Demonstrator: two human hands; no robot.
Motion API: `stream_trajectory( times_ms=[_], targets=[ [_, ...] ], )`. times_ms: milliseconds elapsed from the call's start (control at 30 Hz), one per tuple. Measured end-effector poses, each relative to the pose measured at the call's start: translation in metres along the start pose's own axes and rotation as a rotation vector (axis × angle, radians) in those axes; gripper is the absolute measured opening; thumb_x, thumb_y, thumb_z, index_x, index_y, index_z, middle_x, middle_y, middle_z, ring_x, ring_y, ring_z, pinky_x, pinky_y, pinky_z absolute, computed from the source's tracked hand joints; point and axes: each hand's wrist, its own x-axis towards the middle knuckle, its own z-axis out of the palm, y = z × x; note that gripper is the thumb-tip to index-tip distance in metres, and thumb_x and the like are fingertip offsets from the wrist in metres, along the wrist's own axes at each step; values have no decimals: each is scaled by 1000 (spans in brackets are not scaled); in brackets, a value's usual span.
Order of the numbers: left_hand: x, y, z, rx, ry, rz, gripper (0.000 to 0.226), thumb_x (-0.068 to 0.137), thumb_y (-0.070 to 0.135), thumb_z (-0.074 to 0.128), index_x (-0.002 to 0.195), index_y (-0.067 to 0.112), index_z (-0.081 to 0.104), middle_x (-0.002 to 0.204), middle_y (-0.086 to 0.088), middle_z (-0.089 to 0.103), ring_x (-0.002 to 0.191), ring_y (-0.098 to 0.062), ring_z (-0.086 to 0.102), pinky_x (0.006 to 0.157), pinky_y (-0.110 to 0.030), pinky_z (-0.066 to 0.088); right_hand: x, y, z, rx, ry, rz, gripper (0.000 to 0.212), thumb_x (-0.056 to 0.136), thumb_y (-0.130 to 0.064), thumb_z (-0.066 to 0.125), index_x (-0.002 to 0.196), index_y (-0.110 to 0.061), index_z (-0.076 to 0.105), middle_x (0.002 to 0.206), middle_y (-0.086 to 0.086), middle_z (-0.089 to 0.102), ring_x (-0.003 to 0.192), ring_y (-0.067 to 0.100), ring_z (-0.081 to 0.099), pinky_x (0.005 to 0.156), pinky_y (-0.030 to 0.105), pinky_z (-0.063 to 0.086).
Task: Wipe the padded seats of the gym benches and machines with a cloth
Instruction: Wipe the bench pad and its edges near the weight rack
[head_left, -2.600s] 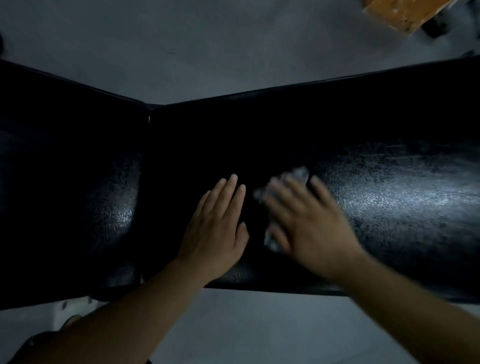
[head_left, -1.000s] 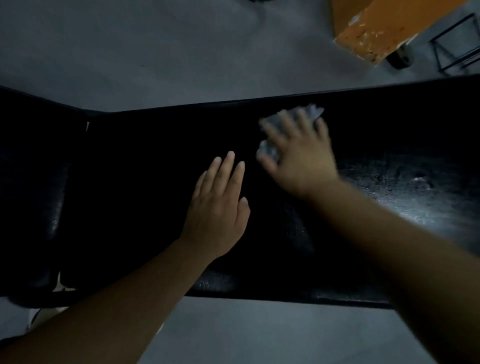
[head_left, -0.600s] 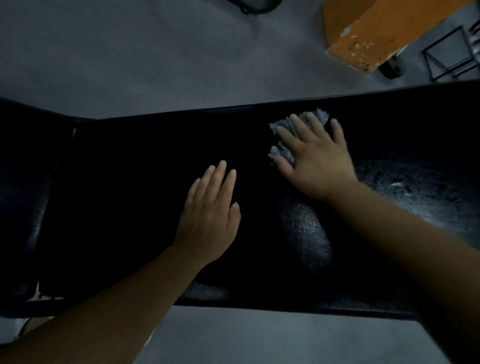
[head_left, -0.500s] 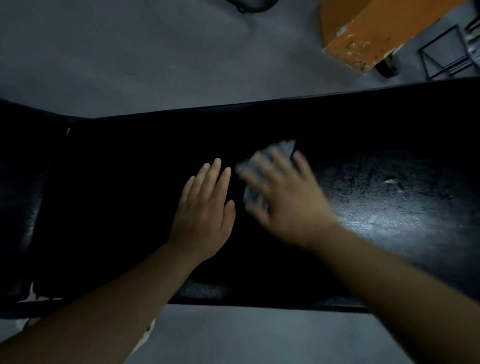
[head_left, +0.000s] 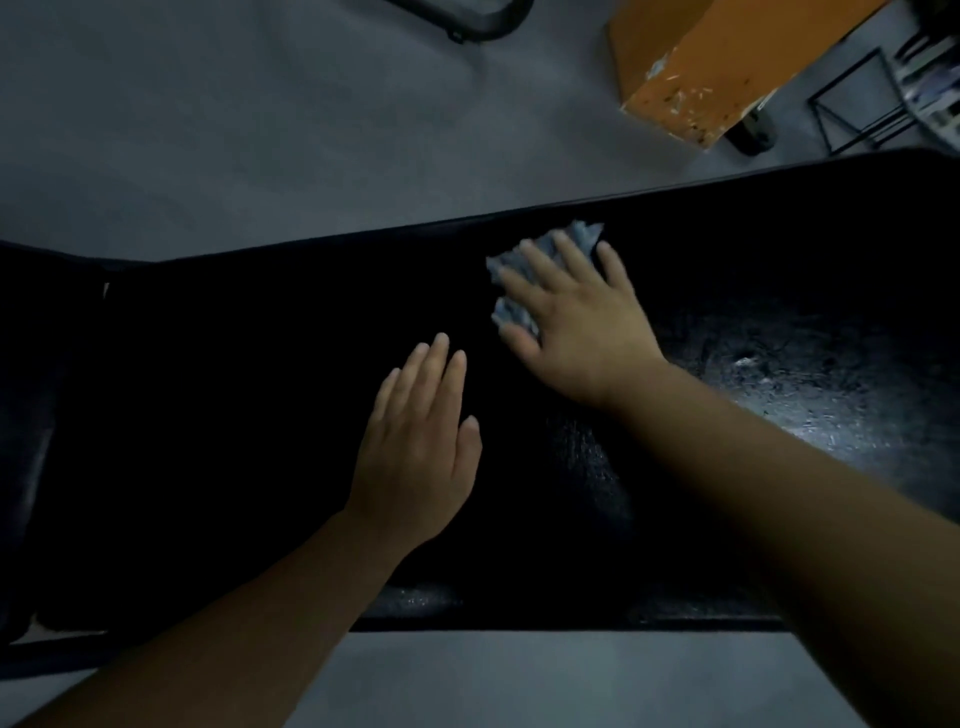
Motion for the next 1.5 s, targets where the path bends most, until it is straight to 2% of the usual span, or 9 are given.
stream_trajectory(
  times_ms=[200,400,600,700,833,1033,1167,1300,1500],
  targets=[
    [12,-3,-12,8,-117,-6,63,101,39,23,156,8,25,165,-10,17,153,-24,12,122,-47,19,-112,-5,-9,-1,-183,-437,64,93,-59,43,152,-35,39,162,-2,31,152,22,21,119,56,19],
    [28,18,-14,-7,-129,58,63,101,39,24,156,10,26,165,-10,18,153,-25,13,123,-47,18,-22,26,-11,-36,-32,104,67,93,-63,29,152,-33,39,162,1,30,152,25,20,120,54,14],
    [38,26,-12,-21,-75,-12,62,101,39,24,155,8,28,164,-10,20,152,-25,16,122,-47,17,-121,15,-12,10,-130,-409,60,95,-58,40,150,-33,43,161,-1,34,151,23,24,120,55,17],
    [40,38,-9,-21,-65,-15,63,100,40,24,156,10,27,165,-8,18,153,-23,12,124,-43,13,-68,73,-18,-44,-29,-229,59,96,-61,32,149,-37,42,157,-2,40,147,19,33,118,55,19],
    [39,56,-4,-58,-74,-48,65,100,43,19,157,12,24,166,-4,15,153,-20,8,124,-42,12,-11,85,-19,-13,-51,40,65,97,-64,25,155,-35,29,166,-2,20,154,24,10,120,54,6],
    [30,74,-9,-53,-36,-73,61,102,37,24,156,9,26,165,-8,18,153,-22,12,123,-41,16,-155,44,-9,57,-120,-482,62,95,-57,38,152,-32,37,161,0,33,152,26,19,119,58,17],
    [25,97,-10,-25,-67,-38,61,103,40,25,157,11,25,165,-7,16,153,-21,10,123,-45,17,-120,113,-26,-14,-68,-288,64,94,-62,27,151,-36,38,158,0,39,148,22,30,117,59,20],
    [30,115,-9,-36,-71,-92,64,100,44,21,158,16,20,166,-3,11,153,-18,4,124,-42,10,-67,124,-30,-20,-108,25,67,96,-63,19,157,-36,19,167,0,15,154,25,6,120,55,3],
    [40,132,-15,-56,-96,-151,64,100,41,22,158,16,16,167,-2,7,153,-17,1,125,-43,7,-196,90,-26,67,-107,-330,59,92,-50,36,148,-31,45,155,4,43,147,27,33,117,58,25]
  ],
)
